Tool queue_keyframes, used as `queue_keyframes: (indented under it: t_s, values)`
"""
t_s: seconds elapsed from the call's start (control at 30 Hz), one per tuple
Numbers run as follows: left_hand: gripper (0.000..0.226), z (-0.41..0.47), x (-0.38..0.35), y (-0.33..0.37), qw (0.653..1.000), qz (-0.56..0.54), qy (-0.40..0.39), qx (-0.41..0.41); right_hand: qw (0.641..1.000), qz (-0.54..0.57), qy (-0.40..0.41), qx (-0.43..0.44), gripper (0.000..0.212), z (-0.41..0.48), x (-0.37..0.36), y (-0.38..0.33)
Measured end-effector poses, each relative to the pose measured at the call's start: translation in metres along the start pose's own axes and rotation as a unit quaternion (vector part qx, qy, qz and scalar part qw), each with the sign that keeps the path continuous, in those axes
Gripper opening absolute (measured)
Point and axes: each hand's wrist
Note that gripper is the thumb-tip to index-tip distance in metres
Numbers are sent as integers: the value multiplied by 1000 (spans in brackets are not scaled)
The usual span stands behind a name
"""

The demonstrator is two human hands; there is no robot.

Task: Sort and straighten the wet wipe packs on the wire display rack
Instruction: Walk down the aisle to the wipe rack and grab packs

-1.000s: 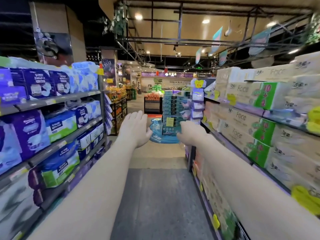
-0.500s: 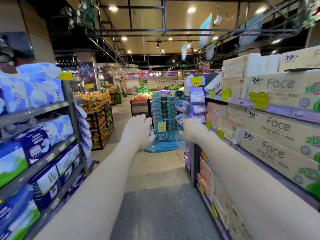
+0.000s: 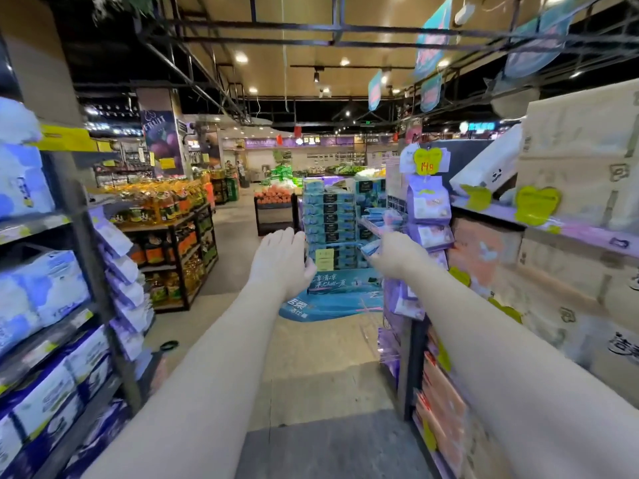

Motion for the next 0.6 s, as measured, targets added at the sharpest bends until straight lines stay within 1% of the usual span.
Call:
queue_keyframes:
  t_s: [0.1,0.2,0.27,0.37,0.5,0.6]
  values:
    - [45,44,-58,-37,999,-17,1,-35,1000,-15,2,9,33,67,-32,-32]
    - [43,95,-110,-81,997,-54,22,-52,999,-32,16,30,53,136,-71,-66]
    - [41,132,-142,-115,995,-70,22,-64,998,-44,21,29,57,183,-92,-86]
    - [51,189,-182,-166,994,-78,7,-78,998,-53,8,-18,48,247,-113,-109]
    - [50,257,-236,-221,993,-86,10,-81,997,-35,23,-66,33,323,-137,-124]
    - [50,299,-286,-247,992,-88,-6,-91,994,-20,34,-97,34,376,-159,-127]
Point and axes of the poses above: each hand's wrist, its own z-axis towards the middle knuckle, its own x-axis out of the back of the hand, y = z × x, and after that the axes turned 15 degrees about -x, right-handed
